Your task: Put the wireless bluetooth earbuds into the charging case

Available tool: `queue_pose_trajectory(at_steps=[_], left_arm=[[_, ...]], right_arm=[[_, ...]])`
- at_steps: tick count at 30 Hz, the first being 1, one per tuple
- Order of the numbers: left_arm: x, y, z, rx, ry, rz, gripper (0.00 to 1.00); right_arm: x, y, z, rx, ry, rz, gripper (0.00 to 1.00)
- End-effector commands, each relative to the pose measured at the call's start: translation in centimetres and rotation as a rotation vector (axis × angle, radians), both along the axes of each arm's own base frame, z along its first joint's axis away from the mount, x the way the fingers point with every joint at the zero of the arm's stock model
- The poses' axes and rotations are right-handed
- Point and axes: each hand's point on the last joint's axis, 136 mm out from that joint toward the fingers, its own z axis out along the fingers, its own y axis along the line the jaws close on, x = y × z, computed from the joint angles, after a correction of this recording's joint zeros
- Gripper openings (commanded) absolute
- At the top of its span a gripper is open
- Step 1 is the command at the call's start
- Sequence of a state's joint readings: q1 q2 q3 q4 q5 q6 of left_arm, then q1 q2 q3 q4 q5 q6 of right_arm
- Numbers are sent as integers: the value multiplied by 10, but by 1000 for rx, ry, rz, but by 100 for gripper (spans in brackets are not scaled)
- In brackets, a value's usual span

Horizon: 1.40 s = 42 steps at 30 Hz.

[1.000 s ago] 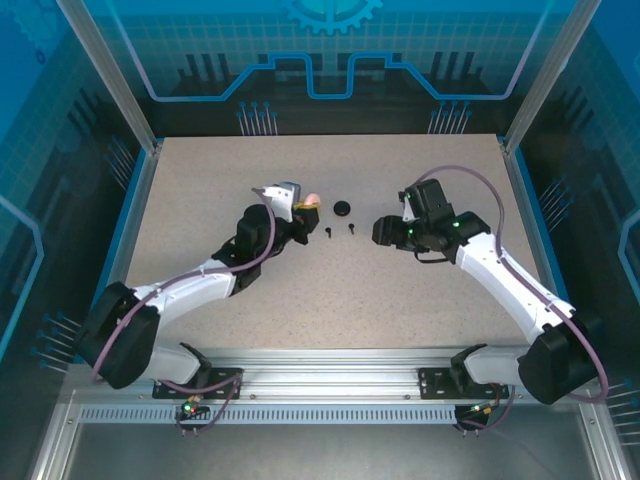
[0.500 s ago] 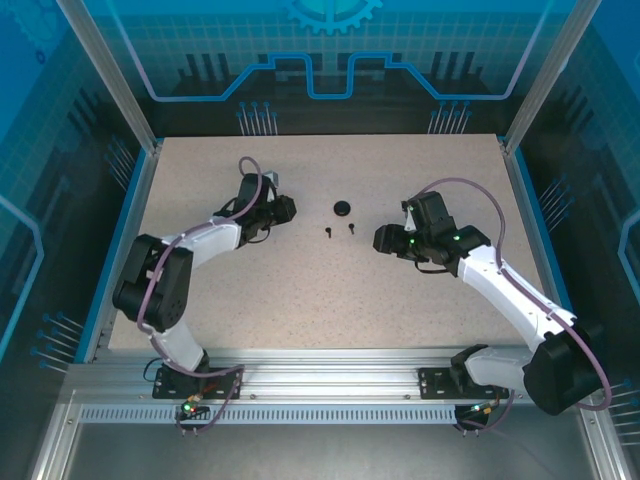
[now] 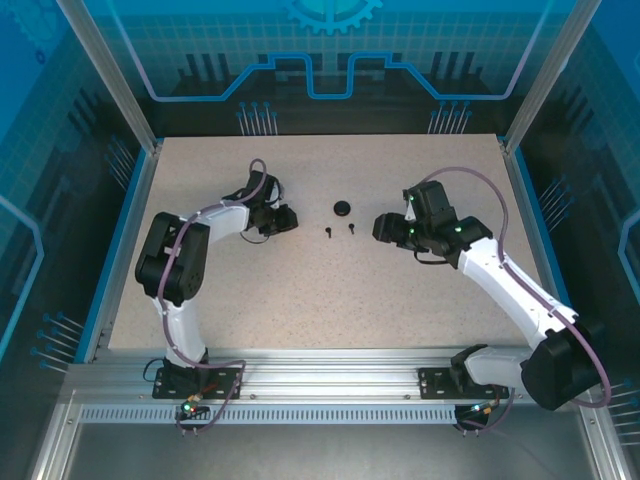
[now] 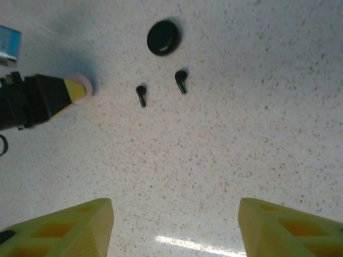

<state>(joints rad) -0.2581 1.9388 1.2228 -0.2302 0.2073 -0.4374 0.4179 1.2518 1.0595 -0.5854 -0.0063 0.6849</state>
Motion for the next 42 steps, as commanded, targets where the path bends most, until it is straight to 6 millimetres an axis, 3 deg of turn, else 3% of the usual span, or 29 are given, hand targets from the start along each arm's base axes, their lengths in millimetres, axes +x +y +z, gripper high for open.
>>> queue_pose_trajectory(at_steps=[1, 10, 18, 24, 27, 29, 34, 42], left_arm=[[-8, 6, -12, 42, 91, -12, 2], [-17, 48, -23, 288, 197, 17, 15], [-14, 68, -24, 306, 229, 81, 40], [-5, 81, -6, 379, 197, 97, 65], [0, 91, 7, 427, 166, 117, 84], [4, 98, 19, 449, 140, 130, 90], [14, 103, 52, 460, 36, 149, 96], [18, 117, 84, 508, -102, 199, 99]], right_arm=[[11, -5, 17, 1, -2, -53, 64], [31, 15, 67, 134, -43, -42, 66], [46, 23, 101, 198, -70, -26, 67], [50, 30, 112, 248, -72, -10, 68], [52, 32, 113, 264, -64, -10, 68], [54, 32, 113, 276, -53, -12, 68], [54, 36, 115, 311, -33, 1, 68], [46, 44, 141, 352, -97, 34, 68]])
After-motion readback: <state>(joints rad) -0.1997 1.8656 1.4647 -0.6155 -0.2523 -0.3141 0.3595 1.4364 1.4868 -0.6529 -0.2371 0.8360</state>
